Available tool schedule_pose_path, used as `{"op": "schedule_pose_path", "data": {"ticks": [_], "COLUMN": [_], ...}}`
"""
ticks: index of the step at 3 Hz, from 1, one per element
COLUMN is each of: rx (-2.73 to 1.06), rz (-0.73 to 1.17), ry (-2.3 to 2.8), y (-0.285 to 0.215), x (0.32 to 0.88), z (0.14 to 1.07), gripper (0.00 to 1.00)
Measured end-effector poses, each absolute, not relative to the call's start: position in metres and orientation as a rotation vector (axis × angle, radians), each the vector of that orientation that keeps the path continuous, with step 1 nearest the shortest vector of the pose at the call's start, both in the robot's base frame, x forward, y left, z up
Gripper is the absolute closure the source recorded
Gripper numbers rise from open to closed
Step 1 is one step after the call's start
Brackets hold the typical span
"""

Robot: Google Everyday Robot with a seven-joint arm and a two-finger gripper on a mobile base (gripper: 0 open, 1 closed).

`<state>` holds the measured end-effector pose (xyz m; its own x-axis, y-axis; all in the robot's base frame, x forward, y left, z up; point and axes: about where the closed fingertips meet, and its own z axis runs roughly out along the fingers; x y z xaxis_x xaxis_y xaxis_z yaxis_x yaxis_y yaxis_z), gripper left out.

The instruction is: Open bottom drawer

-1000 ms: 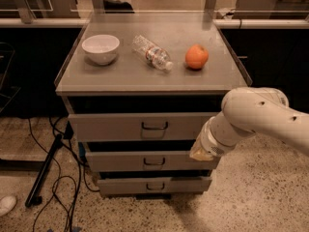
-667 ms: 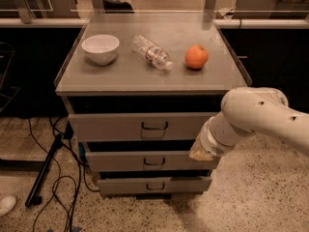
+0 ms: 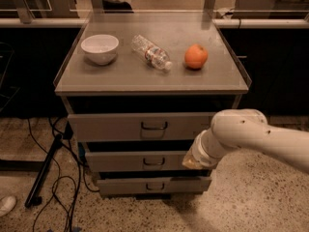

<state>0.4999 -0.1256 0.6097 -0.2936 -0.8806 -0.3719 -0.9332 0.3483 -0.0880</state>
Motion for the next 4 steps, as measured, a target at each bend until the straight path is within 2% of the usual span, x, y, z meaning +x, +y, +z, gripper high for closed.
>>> {"op": "schedule_pose_path", "data": {"ticks": [3,4], "rx": [-1.562,-1.563], "rz": [0.265,0.269], "ry": [2.329,2.332], "y": [-0.123,-0.123], "x": [0.509,0.509], "z": [0.506,0.501], "gripper": [1.0,0.85]}}
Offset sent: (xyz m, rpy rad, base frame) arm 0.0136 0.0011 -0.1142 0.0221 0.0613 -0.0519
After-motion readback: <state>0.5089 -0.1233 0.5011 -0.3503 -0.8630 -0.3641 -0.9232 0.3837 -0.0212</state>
